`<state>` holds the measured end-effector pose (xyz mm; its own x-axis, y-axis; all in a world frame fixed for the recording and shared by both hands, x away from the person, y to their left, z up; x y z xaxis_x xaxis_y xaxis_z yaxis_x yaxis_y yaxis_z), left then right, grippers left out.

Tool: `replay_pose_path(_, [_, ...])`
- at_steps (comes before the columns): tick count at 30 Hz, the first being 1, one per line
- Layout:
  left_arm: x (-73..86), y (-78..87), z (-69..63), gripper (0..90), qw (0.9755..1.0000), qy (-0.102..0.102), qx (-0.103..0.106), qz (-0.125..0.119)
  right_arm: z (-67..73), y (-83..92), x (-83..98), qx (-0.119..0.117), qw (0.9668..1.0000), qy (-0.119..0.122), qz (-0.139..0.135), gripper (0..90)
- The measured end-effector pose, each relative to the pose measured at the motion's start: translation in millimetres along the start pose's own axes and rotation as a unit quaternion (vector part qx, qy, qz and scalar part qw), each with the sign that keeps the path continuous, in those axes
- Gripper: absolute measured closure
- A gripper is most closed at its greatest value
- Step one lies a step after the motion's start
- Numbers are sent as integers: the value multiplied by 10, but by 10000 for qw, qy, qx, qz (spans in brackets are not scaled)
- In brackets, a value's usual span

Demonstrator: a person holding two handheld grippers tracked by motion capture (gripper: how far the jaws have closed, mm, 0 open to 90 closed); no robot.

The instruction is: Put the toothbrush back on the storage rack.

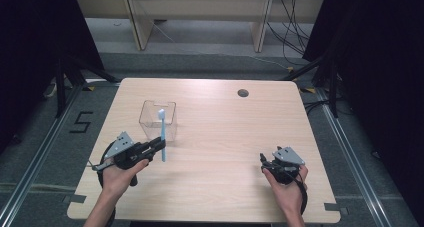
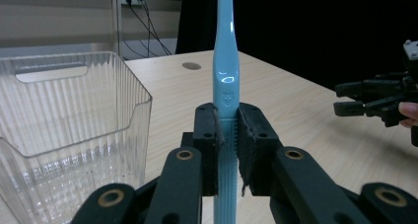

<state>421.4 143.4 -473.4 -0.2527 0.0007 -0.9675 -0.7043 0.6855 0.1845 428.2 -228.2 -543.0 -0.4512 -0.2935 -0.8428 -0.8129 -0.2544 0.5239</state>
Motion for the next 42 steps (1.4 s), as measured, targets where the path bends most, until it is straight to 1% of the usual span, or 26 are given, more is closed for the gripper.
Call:
replay_pose_path(1, [-18,-4,1,786,10000,17,30,-64,-11,10,-6,65,10000,8,-12,343])
replay_pose_path(2, [-18,-4,1,786,10000,17,30,-64,-11,13,-10,74,10000,7,-20,343])
replay_pose_path(3, [-28,2,9,786,10000,1,-4,-59,-11,13,-10,74,10000,7,-20,343])
replay_pose_path(4, [-56,8,22,786,9999,-32,-24,-111,-3,7,-15,-2,10000,46,-31,343])
replay_pose_path(5, [-66,15,30,786,9999,-18,-63,-117,-12,18,-16,74,10000,38,-40,343])
replay_pose_path(6, [-78,16,40,786,9999,-38,-82,-148,-9,20,-12,79,10000,8,-32,343])
replay_pose_path(7, [-97,7,40,786,9997,-13,-44,-249,-13,19,-9,81,10000,10,-28,343])
replay_pose_path(9, [-108,21,57,786,9997,-11,-118,-234,-2,8,-7,-31,10000,33,-22,343])
replay_pose_path(12, [-132,19,77,786,9994,-7,-144,-316,-7,13,-7,-5,10000,32,-41,343])
replay_pose_path(13, [-145,8,80,786,9992,14,-106,-385,-11,15,-8,11,10000,27,-52,343])
replay_pose_path(15, [-156,7,92,786,9992,14,-121,-390,-12,16,-11,20,10000,22,-67,343])
replay_pose_path(16, [-156,15,101,786,9993,-1,-174,-335,-12,20,-14,31,10000,19,-75,343])
replay_pose_path(18, [-177,13,119,786,9991,-17,-210,-372,-24,33,-15,111,9999,37,-79,343])
replay_pose_path(23, [-235,12,156,786,9984,-37,-273,-487,-16,28,-17,116,9999,23,-106,343])
replay_pose_path(27, [-258,6,178,786,9984,-21,-285,-493,-13,35,-21,97,9999,38,-94,343])
replay_pose_path(30, [-268,-5,191,786,9981,21,-286,-548,-13,42,-23,99,9999,45,-87,343])
replay_pose_path(31, [-278,-20,201,786,9978,35,-264,-606,-13,46,-31,118,9998,31,-130,343])
replay_pose_path(32, [-275,-16,206,786,9979,39,-306,-562,-13,49,-33,115,9998,25,-135,344])
replay_pose_path(33, [-282,-23,207,786,9979,44,-299,-579,-14,52,-38,125,9998,23,-157,344])
replay_pose_path(34, [-289,-28,207,786,9978,41,-298,-595,-8,44,-42,65,9998,19,-177,344])
replay_pose_path(35, [-299,-38,205,786,9976,52,-281,-631,-18,49,-43,128,9998,8,-178,344])
replay_pose_path(36, [-307,-44,205,786,9976,35,-273,-640,-27,52,-43,176,9997,16,-186,344])
replay_pose_path(37, [-315,-49,203,786,9975,24,-272,-649,-32,46,-47,146,9997,65,-204,345])
replay_pose_path(38, [-325,-56,199,786,9974,19,-270,-668,-24,50,-48,98,9997,10,-203,345])
replay_pose_path(39, [-334,-61,197,786,9974,9,-276,-673,-41,63,-44,157,9997,23,-175,345])
replay_pose_path(42, [-365,-74,201,786,9972,-38,-302,-690,-45,75,-44,168,9997,-50,-175,345])
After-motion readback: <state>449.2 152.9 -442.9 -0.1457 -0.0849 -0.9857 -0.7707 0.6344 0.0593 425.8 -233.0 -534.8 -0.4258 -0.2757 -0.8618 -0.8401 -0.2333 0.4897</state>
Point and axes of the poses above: each handheld gripper's, and its own axes: y roughly backward along the jaws, x roughly out of its underside, z roughly to its left, the point moved 9 cm from there along -y, roughly forward along the jaws, and after that the axes turned 2 degrees about -x, right-handed, at the moved point
